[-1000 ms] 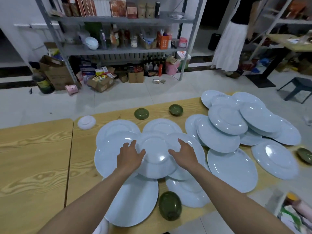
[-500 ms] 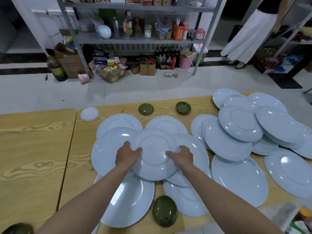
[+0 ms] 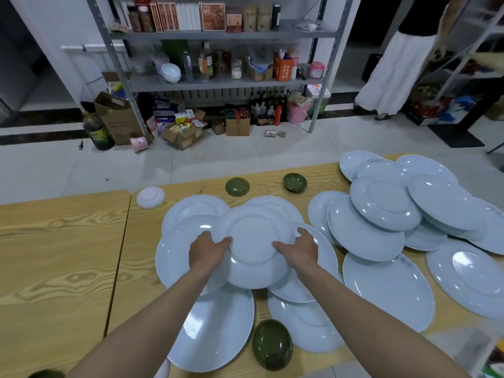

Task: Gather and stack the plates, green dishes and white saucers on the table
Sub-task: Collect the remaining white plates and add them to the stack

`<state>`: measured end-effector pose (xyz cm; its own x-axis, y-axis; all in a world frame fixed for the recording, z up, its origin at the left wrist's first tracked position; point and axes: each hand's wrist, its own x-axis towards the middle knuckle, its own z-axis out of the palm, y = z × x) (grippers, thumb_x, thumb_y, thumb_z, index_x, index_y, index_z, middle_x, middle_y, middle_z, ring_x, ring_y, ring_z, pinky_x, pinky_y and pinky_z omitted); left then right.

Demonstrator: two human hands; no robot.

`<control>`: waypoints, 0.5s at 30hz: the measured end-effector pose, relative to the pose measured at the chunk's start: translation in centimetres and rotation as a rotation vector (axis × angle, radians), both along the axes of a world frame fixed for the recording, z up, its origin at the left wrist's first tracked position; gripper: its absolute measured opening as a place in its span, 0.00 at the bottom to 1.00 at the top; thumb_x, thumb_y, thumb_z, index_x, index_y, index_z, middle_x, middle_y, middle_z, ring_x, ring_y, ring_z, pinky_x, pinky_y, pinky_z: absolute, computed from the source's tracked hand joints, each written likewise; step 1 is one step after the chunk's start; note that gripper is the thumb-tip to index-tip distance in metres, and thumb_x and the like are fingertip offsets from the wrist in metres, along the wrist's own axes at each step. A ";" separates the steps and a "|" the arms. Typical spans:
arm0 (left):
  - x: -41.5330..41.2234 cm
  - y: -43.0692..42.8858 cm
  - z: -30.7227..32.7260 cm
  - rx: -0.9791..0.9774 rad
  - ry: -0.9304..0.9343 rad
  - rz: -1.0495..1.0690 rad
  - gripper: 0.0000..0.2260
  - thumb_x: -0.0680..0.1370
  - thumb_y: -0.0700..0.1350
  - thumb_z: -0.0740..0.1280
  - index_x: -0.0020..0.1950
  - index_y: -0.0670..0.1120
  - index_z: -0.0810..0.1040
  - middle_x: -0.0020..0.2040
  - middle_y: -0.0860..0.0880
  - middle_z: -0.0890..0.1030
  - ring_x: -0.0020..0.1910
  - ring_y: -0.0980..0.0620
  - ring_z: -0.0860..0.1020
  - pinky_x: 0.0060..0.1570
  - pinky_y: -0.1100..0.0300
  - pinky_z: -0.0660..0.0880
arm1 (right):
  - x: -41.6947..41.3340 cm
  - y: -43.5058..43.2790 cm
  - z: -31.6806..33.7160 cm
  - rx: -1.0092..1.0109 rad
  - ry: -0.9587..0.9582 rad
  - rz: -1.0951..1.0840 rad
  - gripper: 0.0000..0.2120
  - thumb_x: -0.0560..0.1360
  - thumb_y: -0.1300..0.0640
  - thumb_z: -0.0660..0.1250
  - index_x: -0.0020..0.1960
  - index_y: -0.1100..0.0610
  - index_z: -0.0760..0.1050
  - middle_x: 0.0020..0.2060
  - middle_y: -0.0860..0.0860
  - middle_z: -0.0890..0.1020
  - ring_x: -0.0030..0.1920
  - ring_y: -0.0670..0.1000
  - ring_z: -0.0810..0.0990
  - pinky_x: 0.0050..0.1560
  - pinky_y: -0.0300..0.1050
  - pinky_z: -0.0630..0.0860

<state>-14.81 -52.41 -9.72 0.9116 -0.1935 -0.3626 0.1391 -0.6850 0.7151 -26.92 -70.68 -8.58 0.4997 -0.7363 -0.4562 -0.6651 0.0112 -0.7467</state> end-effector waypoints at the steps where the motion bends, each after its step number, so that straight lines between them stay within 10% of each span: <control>1: 0.1 0.0 0.4 -0.018 -0.008 0.009 0.17 0.74 0.56 0.72 0.53 0.45 0.78 0.51 0.49 0.81 0.48 0.46 0.78 0.46 0.55 0.73 | -0.1 0.0 0.5 -0.003 -0.014 -0.008 0.46 0.68 0.50 0.79 0.78 0.54 0.59 0.70 0.54 0.73 0.69 0.58 0.72 0.68 0.54 0.71; 15: -1.4 -0.7 8.4 -0.529 0.037 -0.082 0.20 0.78 0.58 0.67 0.65 0.51 0.70 0.55 0.54 0.76 0.51 0.52 0.76 0.46 0.56 0.71 | -2.7 4.3 7.4 -0.083 -0.457 -0.476 0.28 0.76 0.36 0.64 0.65 0.56 0.73 0.60 0.54 0.75 0.56 0.53 0.75 0.59 0.52 0.75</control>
